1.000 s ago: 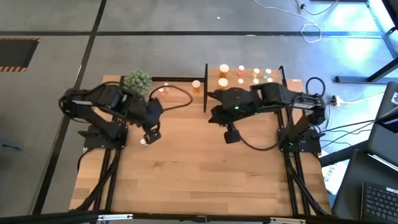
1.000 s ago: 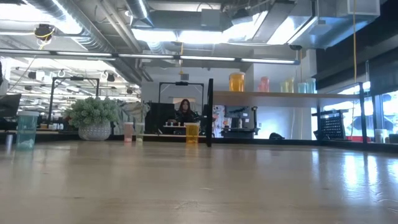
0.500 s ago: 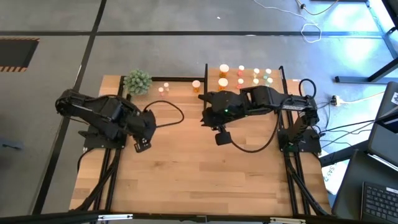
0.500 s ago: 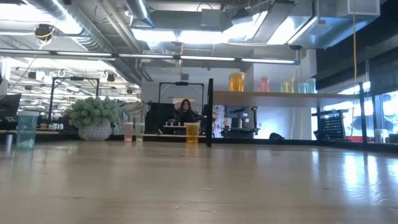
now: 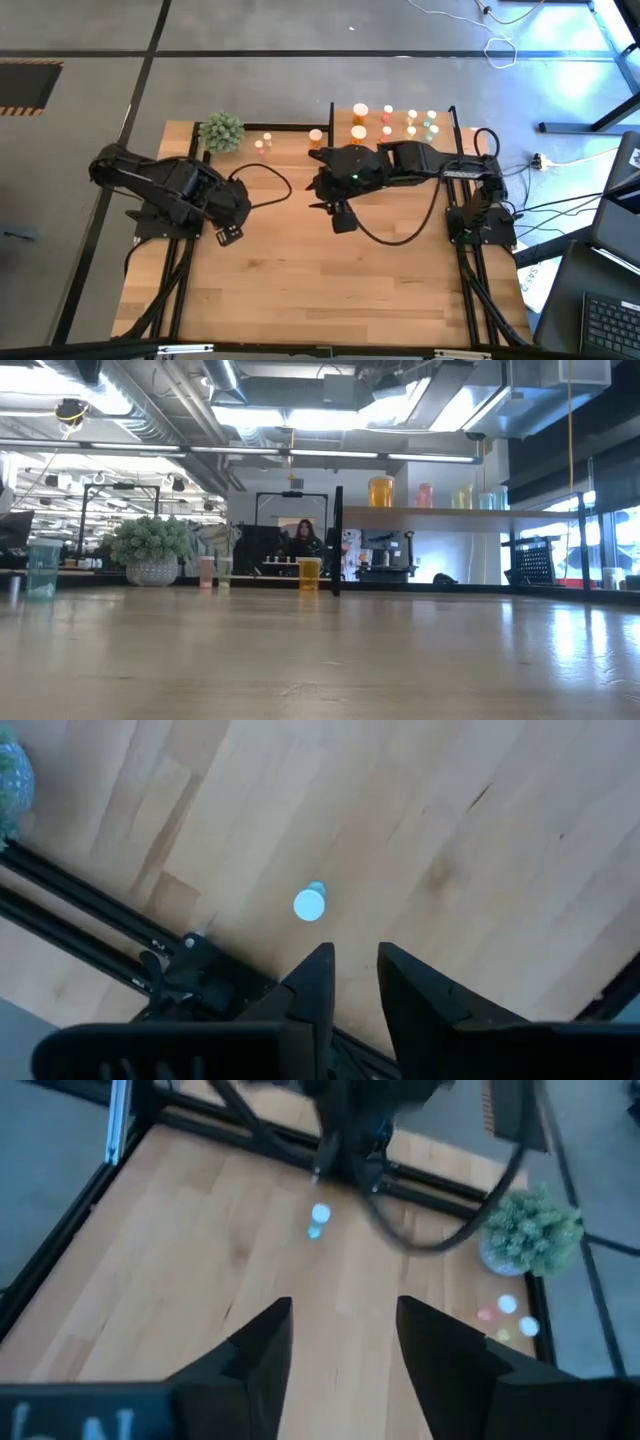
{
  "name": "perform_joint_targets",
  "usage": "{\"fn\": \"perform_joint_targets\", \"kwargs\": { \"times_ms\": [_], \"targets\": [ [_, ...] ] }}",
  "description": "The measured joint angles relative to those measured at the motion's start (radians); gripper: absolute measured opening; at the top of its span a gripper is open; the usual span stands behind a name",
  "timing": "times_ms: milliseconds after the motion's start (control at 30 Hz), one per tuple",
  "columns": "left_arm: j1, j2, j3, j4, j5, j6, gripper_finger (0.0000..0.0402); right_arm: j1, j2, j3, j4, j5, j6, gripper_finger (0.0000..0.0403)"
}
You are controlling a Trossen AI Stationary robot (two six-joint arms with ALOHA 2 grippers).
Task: Pick and place medicine bottles onto shelf by color
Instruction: Put the blue pill bottle on the shelf aligned with the other blue pill bottles
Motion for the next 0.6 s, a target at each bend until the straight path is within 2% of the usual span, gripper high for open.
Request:
{"fn": "perform_joint_targets", "kwargs": {
  "times_ms": [100, 267, 600],
  "targets": [
    [-0.009, -0.036, 0.0, 0.002, -0.003, -0.033, 0.0073, -0.007, 0.027, -0.001, 0.002, -0.05, -0.003, 0.0187],
    [-0.038, -0.131, 0.0, -0.001, -0.006, -0.115, 0.0076, -0.007, 0.076, -0.002, 0.02, -0.074, -0.055, 0.0188],
    [-0.062, -0.244, 0.0, -0.001, -0.024, -0.18, 0.0076, -0.012, 0.215, -0.002, 0.311, -0.156, -0.055, 0.0188]
  ]
}}
